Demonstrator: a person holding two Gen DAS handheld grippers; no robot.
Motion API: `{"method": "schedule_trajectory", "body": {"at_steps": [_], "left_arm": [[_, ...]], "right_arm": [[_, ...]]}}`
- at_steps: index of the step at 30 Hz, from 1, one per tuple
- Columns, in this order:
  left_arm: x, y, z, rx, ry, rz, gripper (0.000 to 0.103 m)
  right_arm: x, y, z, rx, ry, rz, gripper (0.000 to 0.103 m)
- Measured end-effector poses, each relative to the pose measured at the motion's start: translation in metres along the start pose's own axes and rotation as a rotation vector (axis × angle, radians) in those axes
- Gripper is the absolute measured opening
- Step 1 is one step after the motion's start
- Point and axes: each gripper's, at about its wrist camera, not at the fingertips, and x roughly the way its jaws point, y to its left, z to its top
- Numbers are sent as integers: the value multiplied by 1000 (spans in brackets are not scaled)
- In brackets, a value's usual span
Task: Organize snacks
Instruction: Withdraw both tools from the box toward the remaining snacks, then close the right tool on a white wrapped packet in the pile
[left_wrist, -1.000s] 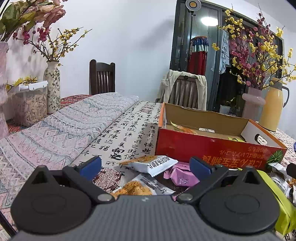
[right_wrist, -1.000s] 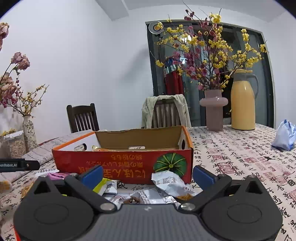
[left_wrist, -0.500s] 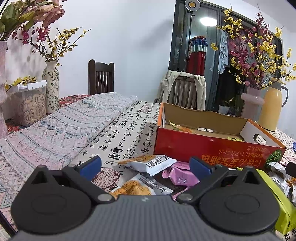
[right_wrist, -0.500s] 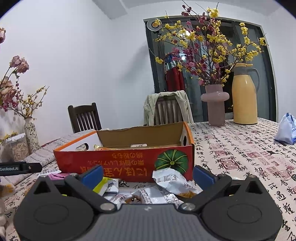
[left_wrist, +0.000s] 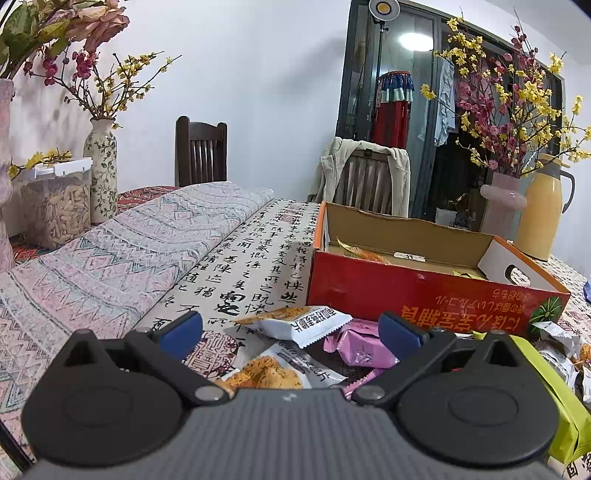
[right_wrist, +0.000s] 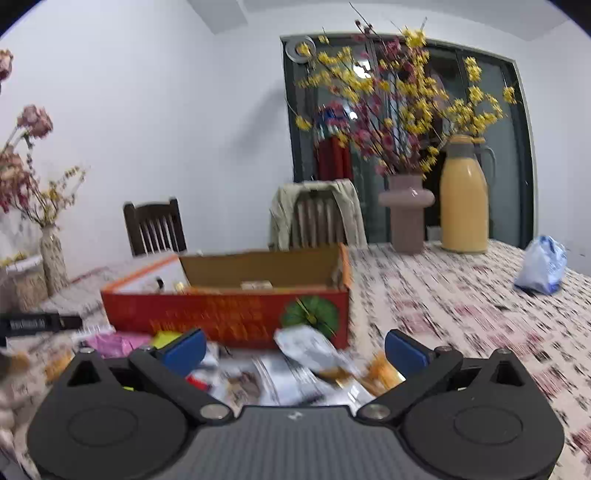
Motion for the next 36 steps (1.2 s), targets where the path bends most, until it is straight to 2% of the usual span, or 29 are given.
{"method": "schedule_trajectory", "body": {"at_steps": [10, 17, 20, 23, 25, 28, 31, 36], "left_arm": [[0, 0, -1, 2, 4, 3, 103], [0, 0, -1, 1, 5, -4, 103], [0, 0, -1, 0, 6, -6, 103], [0, 0, -1, -1, 6, -5, 103], [0, 0, -1, -1, 7, -6, 103], [1, 0, -1, -1, 7, -6, 103], [1, 0, -1, -2, 6, -6, 103], [0, 0, -1, -1, 6, -7, 103]], "right_arm": [[0, -25, -20, 24, 123, -92, 103], [16, -26, -24, 7, 209, -77, 101], [23, -28, -22, -17, 227, -74, 96], [28, -31, -20, -33, 243, -62, 83], [29, -31, -20, -38, 254, -35, 68], [27, -28, -23, -53, 255, -14, 54], [25, -24, -23, -65, 251, 7, 46], [18, -20, -21, -48, 200, 8, 40]]}}
